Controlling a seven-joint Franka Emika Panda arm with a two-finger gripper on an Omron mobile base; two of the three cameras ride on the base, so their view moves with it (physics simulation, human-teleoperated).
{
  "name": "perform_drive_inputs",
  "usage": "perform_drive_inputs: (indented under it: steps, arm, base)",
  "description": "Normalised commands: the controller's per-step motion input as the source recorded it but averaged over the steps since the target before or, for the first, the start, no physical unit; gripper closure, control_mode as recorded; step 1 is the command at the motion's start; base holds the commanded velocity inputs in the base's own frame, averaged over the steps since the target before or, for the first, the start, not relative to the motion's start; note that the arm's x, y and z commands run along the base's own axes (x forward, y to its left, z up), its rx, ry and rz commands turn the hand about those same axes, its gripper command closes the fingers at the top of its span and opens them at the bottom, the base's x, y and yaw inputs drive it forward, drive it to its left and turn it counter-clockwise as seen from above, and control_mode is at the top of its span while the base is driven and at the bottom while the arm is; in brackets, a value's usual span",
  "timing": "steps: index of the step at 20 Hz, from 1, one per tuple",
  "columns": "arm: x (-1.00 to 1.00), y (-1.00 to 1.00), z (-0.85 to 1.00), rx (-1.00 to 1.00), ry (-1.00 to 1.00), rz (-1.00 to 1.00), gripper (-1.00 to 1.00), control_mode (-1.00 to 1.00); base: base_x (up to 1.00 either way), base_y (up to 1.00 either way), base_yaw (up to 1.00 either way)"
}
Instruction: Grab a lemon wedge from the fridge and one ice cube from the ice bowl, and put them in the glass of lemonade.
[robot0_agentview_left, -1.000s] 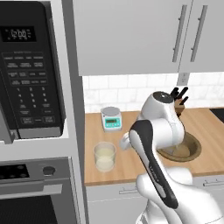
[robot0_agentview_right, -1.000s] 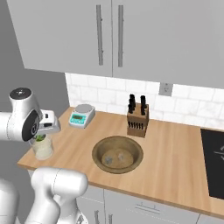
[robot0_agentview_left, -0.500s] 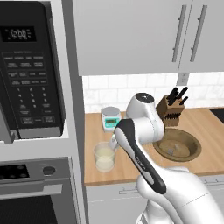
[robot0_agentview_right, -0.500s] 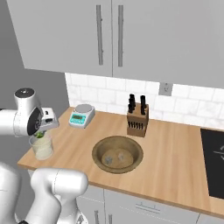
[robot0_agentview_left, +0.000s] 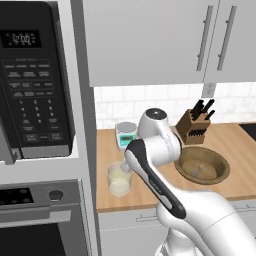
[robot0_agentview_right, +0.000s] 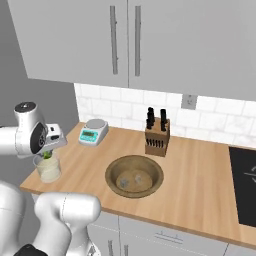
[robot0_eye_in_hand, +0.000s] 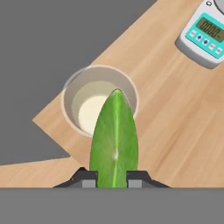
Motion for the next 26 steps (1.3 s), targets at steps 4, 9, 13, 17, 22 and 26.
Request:
perform_drive_inputs:
  steps: [4, 9, 13, 17, 22, 26]
  arm:
    - [0.07, 0.00, -0.06, -0.04, -0.02, 0.00, 1.00, -1.00]
    - [0.01, 0.01, -0.01, -0.03, -0.01, 0.00, 1.00, -1.00]
    - [0.16, 0.11, 0.00, -0.03, 0.00, 0.00, 1.00, -1.00]
    - [0.32, 0.03, 0.00, -0.01, 0.00, 0.00, 1.00, -1.00]
    - [0.03, 0.08, 0.01, 0.00, 0.05, 0.00, 1.00, -1.00]
    - [0.00, 0.09, 0.02, 0.00, 0.00, 0.01, 1.00, -1.00]
  base:
    - [0.00, 0.00, 0.00]
    - [0.00, 0.00, 0.00]
    - [0.00, 0.00, 0.00]
    - [0.00, 0.00, 0.00]
    - [0.00, 0.00, 0.00]
    - [0.00, 0.00, 0.00]
